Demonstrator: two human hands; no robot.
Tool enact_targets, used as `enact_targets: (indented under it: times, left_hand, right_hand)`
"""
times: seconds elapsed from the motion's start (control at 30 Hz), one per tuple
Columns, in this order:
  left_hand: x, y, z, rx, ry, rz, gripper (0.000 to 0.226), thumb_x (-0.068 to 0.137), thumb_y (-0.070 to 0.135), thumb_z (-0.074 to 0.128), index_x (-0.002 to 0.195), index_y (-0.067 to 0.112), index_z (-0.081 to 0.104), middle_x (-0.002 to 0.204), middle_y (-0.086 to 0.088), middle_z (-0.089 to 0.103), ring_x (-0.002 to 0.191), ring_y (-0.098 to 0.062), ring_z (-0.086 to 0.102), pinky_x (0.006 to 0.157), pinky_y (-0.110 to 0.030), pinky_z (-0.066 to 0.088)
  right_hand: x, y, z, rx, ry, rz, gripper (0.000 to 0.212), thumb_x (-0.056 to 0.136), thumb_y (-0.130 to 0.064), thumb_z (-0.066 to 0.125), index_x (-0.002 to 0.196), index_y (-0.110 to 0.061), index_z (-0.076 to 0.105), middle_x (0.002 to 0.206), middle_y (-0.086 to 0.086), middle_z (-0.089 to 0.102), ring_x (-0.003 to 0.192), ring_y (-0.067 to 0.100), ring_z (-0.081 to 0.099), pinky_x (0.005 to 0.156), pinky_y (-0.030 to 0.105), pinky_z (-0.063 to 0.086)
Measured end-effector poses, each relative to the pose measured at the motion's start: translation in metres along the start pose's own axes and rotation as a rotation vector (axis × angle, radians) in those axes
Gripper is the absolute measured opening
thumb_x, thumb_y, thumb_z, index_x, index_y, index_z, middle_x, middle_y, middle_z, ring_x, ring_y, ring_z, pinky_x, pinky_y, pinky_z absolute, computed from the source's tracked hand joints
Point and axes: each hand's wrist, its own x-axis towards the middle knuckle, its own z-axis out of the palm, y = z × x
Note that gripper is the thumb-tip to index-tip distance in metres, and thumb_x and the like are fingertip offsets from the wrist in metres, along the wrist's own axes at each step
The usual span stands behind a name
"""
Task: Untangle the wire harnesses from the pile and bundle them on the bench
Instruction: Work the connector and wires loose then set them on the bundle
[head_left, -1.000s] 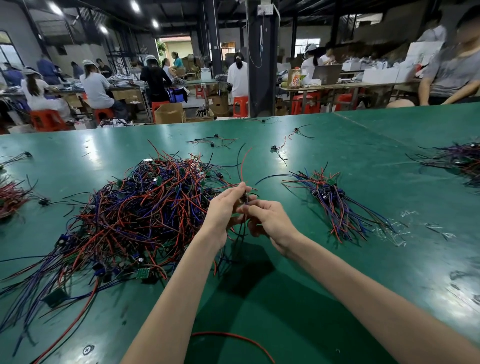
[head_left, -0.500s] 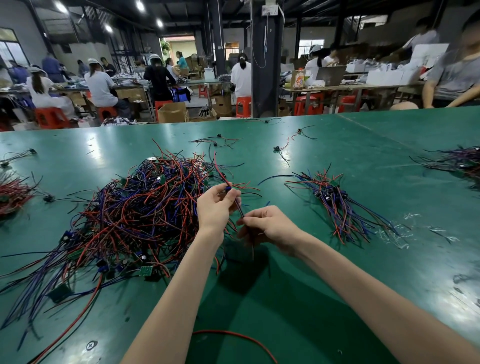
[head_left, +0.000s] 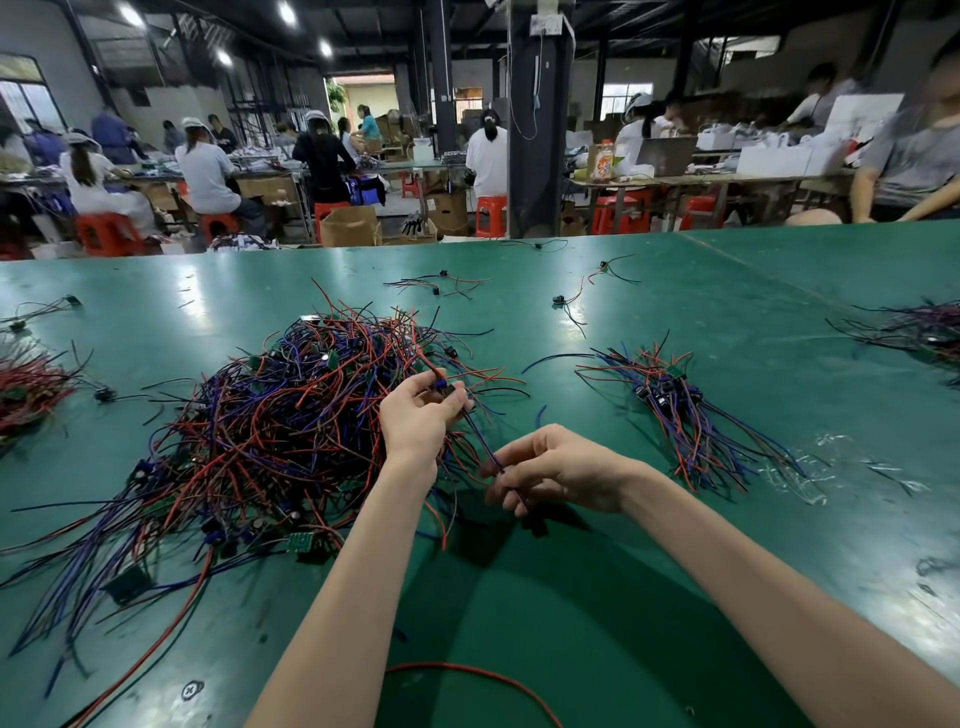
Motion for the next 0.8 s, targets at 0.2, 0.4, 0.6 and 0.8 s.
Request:
enact_targets:
  times: [0.2, 0.4, 0.6, 0.8]
  left_hand:
    - [0.003, 0.003, -0.003, -0.030, 0.030, 0.027, 0.029, 0.082, -0.014, 0.063, 0.104, 0.002, 0.055, 0.075, -0.009, 0.062, 0.054, -0.012, 0.062, 0.068, -0.025, 0.055]
    - [0.007, -0.001, -0.004, -0.011, 0.052, 0.029, 0.029, 0.082, -0.013, 0.064, 0.101, 0.006, 0.055, 0.077, -0.008, 0.064, 0.060, -0.017, 0.062, 0.075, -0.031, 0.056]
    - [0.007, -0.008, -0.003, -0.010, 0.040, 0.036, 0.030, 0.081, -0.014, 0.064, 0.100, 0.007, 0.055, 0.077, -0.009, 0.064, 0.055, -0.015, 0.063, 0.073, -0.030, 0.057]
    - [0.007, -0.008, -0.004, -0.028, 0.059, 0.055, 0.029, 0.080, -0.013, 0.066, 0.096, 0.010, 0.057, 0.078, -0.009, 0.065, 0.054, -0.014, 0.063, 0.060, -0.021, 0.057]
  right_hand:
    - [-0.003, 0.000, -0.004, -0.022, -0.131, 0.022, 0.023, 0.088, 0.010, 0.051, 0.110, 0.009, 0.057, 0.080, 0.014, 0.070, 0.063, 0.015, 0.065, 0.061, 0.022, 0.055]
    - [-0.011, 0.004, -0.009, -0.030, -0.128, 0.030, 0.018, 0.090, 0.007, 0.049, 0.105, 0.007, 0.060, 0.075, 0.013, 0.068, 0.060, 0.015, 0.064, 0.057, 0.022, 0.054]
    - [-0.013, 0.006, -0.012, -0.029, -0.080, 0.097, 0.020, 0.091, 0.002, 0.046, 0.099, 0.005, 0.064, 0.060, 0.009, 0.064, 0.045, 0.012, 0.057, 0.043, 0.019, 0.047]
    - [-0.008, 0.010, -0.010, 0.022, -0.012, 0.117, 0.019, 0.089, 0.004, 0.047, 0.096, 0.004, 0.065, 0.058, 0.010, 0.060, 0.039, 0.011, 0.049, 0.036, 0.017, 0.040]
